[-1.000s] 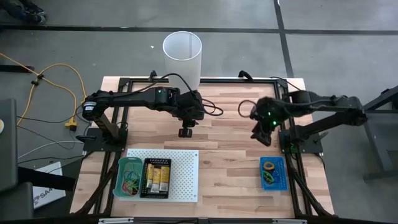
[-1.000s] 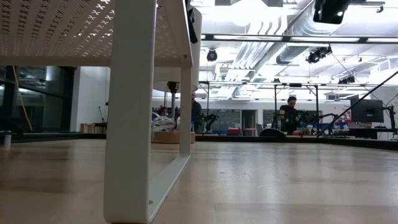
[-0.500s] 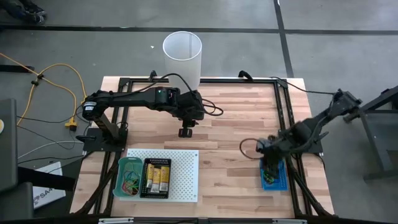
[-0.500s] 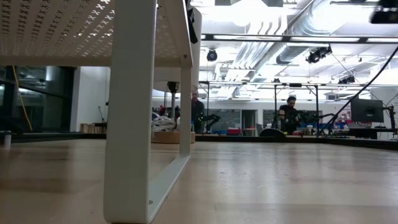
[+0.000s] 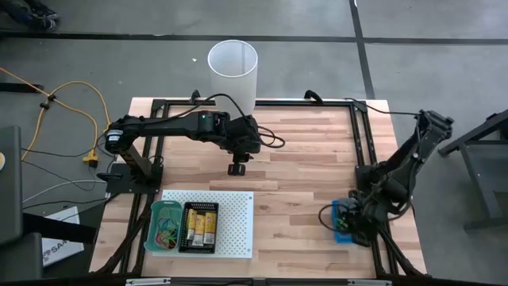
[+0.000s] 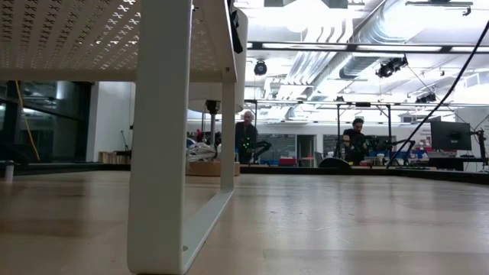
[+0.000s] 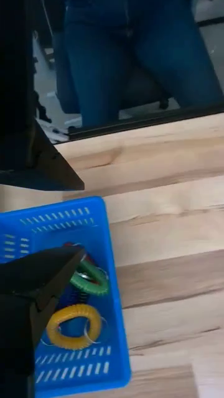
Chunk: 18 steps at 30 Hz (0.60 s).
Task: Pick & Place Office Desk Supplies
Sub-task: Put the blue bin on the shelf
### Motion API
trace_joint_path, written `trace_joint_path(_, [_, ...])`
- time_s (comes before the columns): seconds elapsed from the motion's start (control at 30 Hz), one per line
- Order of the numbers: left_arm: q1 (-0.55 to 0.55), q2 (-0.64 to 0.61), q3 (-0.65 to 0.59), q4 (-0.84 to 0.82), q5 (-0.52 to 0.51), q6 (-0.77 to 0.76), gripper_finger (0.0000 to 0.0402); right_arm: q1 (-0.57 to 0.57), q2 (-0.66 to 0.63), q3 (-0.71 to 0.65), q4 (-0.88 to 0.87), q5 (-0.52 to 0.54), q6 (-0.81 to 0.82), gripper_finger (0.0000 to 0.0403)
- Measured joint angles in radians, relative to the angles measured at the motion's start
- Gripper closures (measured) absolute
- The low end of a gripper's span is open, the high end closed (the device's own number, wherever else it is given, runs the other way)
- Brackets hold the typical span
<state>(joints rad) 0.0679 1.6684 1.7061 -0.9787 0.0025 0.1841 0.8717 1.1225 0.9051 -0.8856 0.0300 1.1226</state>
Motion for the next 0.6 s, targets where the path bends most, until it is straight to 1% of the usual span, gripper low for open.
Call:
trace_joint_path(0.23, [0.0, 0.0, 0.0, 0.0, 0.0, 0.0, 0.0322, 0.09, 0.04, -0.01, -0.016, 0.006, 0.081, 0.0261])
trace_joint_path(0.37, [0.0, 0.0, 0.0, 0.0, 0.0, 0.0, 0.0322, 0.142, 0.104, -0.01, -0.011, 0.005, 0.085, 0.0261])
trace_joint_path(0.6, [0.0, 0.0, 0.0, 0.0, 0.0, 0.0, 0.0322, 0.215, 0.232, -0.009, 0.057, -0.008, 0.079, 0.0261])
